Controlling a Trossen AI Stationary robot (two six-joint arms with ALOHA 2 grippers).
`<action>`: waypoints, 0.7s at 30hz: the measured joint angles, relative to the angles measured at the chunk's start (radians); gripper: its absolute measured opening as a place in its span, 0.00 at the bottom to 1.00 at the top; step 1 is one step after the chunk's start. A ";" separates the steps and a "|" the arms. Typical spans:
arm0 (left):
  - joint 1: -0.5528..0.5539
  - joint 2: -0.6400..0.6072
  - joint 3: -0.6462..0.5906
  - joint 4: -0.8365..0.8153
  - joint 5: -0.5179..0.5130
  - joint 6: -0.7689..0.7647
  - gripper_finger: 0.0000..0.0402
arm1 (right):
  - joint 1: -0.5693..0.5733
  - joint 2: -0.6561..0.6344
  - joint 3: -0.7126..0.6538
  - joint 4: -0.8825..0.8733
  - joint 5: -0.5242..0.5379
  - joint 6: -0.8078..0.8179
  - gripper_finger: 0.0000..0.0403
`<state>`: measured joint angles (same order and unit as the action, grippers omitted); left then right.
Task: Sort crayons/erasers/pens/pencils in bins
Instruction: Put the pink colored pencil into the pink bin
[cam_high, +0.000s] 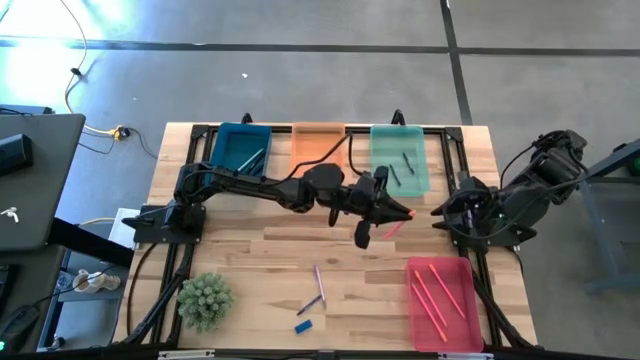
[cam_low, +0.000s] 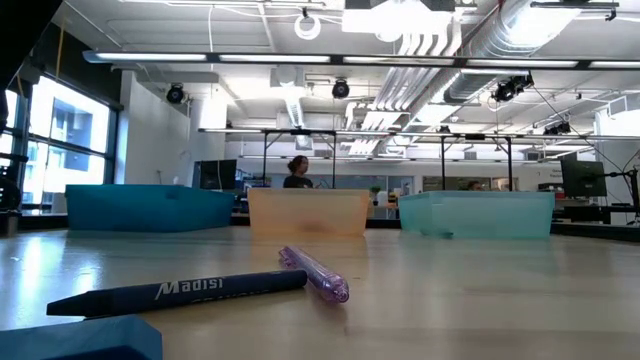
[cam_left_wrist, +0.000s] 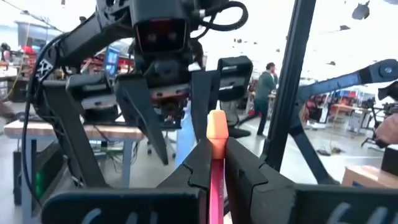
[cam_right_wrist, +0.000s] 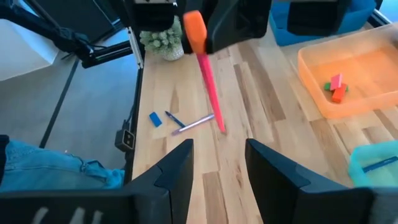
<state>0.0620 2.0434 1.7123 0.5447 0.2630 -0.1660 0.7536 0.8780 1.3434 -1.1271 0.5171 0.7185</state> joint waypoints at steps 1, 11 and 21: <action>0.000 0.000 0.000 0.007 0.000 -0.006 0.02 | 0.000 0.002 0.000 0.000 -0.001 0.005 0.34; -0.001 0.000 0.000 0.063 0.000 -0.026 0.02 | -0.001 0.056 0.000 0.001 0.033 0.006 0.35; -0.001 -0.001 0.000 0.092 0.000 -0.050 0.02 | -0.001 0.125 0.000 0.041 0.153 -0.084 0.50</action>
<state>0.0612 2.0426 1.7123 0.6371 0.2630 -0.2164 0.7525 1.0030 1.3434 -1.0859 0.6699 0.6340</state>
